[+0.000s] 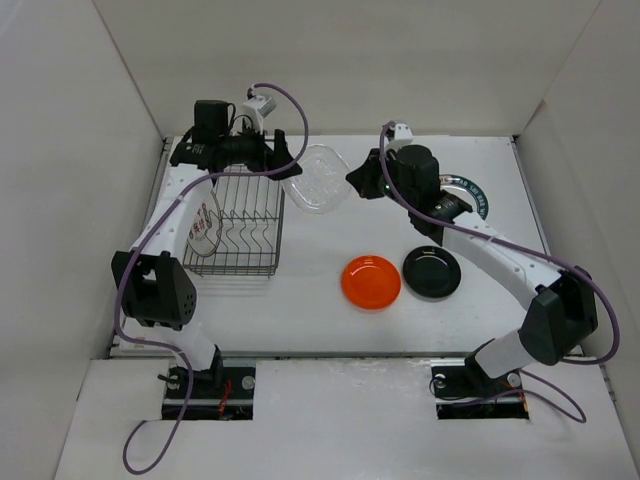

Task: Load the plates into the dish rack

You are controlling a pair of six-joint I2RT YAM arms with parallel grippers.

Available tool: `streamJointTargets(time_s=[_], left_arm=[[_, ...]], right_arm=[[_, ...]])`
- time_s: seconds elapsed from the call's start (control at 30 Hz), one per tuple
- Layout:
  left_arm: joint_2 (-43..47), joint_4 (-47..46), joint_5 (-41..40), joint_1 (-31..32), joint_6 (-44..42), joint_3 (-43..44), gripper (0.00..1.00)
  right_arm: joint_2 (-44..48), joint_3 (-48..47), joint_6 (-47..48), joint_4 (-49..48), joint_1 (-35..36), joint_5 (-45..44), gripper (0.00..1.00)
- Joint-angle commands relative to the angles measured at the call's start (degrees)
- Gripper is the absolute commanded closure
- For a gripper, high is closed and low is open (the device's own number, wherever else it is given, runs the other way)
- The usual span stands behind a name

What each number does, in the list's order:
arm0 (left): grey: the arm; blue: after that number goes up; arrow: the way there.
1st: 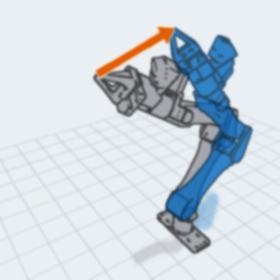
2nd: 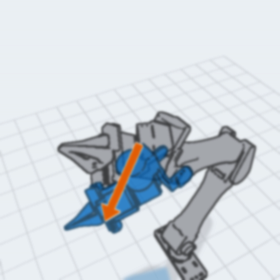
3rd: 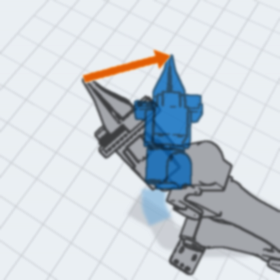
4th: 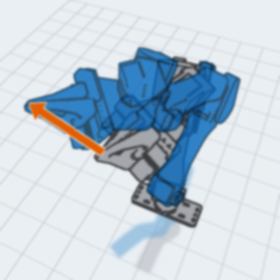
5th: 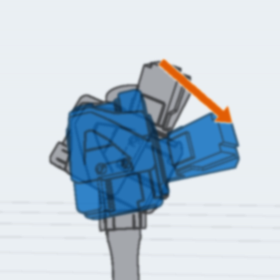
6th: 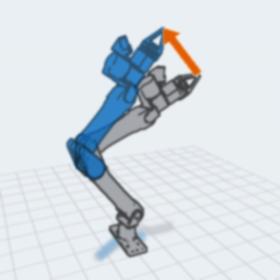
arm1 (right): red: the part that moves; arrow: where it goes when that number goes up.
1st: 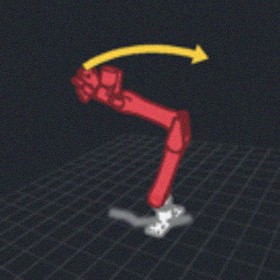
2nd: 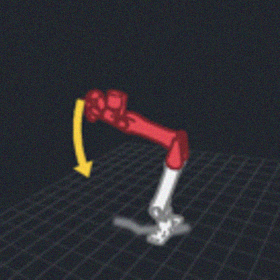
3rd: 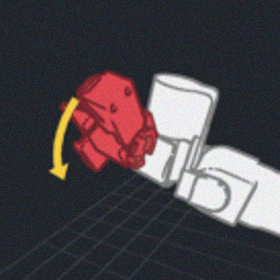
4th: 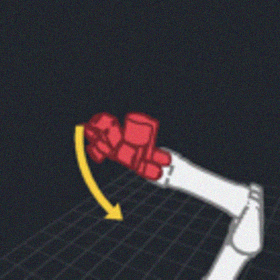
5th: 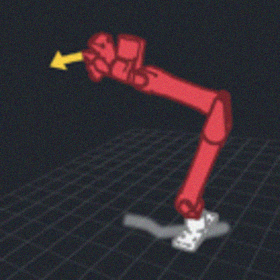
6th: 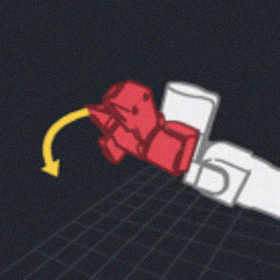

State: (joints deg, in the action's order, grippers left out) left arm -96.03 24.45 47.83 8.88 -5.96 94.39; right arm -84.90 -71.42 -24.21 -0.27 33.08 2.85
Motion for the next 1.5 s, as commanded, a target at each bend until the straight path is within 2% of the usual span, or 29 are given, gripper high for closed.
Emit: streamJointTargets(time_s=[0.0,0.03,0.07,0.17,0.2,0.23,0.27,0.3,0.33,0.37,0.4,0.47,0.5,0.6,0.63,0.77,0.87,0.97,1.1,1.33,1.47], left_arm=[[0.4,1.0,3.9,1.4,-1.1,2.7,0.19],[0.4,1.0,3.9,2.0,-1.1,2.7,0.19],[0.4,1.0,3.9,2.0,-1.1,2.2,0.37],[0.4,1.6,2.4,2.5,-1.6,2.2,0.71],[0.4,1.6,2.4,2.5,-1.6,2.2,0.88],[1.0,1.6,1.6,2.5,-1.6,2.2,1.00],[1.0,1.6,0.9,2.5,-1.6,2.2,1.00],[2.4,1.6,-0.9,2.5,-1.6,2.2,1.00],[3.1,1.6,-2.5,2.5,-0.8,1.7,1.00],[4.1,0.5,-4.9,2.5,0.2,1.2,1.00],[6.4,-0.3,-12.3,2.5,1.2,0.0,1.00],[8.8,-1.1,-21.9,2.5,2.3,-1.1,1.00],[10.0,-1.1,-33.0,2.5,2.3,-2.3,1.00],[14.7,-1.1,-50.1,2.5,0.8,-4.9,1.00],[17.2,-1.6,-59.9,2.5,0.2,-7.6,1.00],[21.8,-2.3,-74.2,2.5,-1.4,-14.4,1.00],[22.5,-1.2,-79.8,2.5,-1.4,-17.7,1.00],[23.0,-0.5,-79.8,0.2,-0.2,-20.5,1.00],[23.5,-1.2,-79.9,0.2,0.4,-23.5,1.00],[23.0,0.8,-72.6,0.2,2.5,-21.8,1.00],[21.8,1.3,-73.9,0.2,3.6,-21.8,1.00]], right_arm=[[0.4,-1.5,0.7,-5.6,0.4,0.8,1.00],[0.4,-1.5,0.7,-6.1,0.4,0.8,1.00],[1.0,-1.5,0.7,-6.1,0.4,0.2,1.00],[1.0,-1.5,0.7,-6.1,0.4,-0.5,1.00],[1.0,-1.5,0.7,-6.1,0.4,-0.5,1.00],[1.0,-1.5,0.7,-6.1,0.4,-0.5,1.00],[1.0,-2.1,0.7,-6.1,0.4,-0.5,1.00],[1.0,-2.1,0.7,-6.1,0.4,0.1,0.94],[0.4,-2.1,0.7,-6.1,0.4,0.1,0.75],[0.4,-2.1,0.7,-6.1,0.4,-0.4,0.39],[-0.1,-2.1,0.7,-5.3,0.4,-1.1,0.00],[-0.1,-2.6,0.7,-2.2,0.4,-4.3,0.00],[-0.6,-2.6,1.3,-1.1,0.4,-5.4,0.00],[-1.1,-3.8,1.9,3.9,0.4,-9.6,0.00],[-1.7,-3.8,2.4,4.8,0.4,-10.5,0.00],[-1.7,-4.3,2.4,8.6,0.9,-14.0,0.00],[-1.7,-4.9,2.9,11.0,0.9,-15.2,0.00],[-1.0,-5.5,3.5,11.5,0.9,-15.7,0.00],[-0.4,-4.4,3.5,11.5,0.9,-15.7,0.00],[-0.9,-3.9,3.5,11.5,0.9,-15.7,0.00],[-0.9,-3.4,3.5,11.5,0.9,-15.7,0.00]])
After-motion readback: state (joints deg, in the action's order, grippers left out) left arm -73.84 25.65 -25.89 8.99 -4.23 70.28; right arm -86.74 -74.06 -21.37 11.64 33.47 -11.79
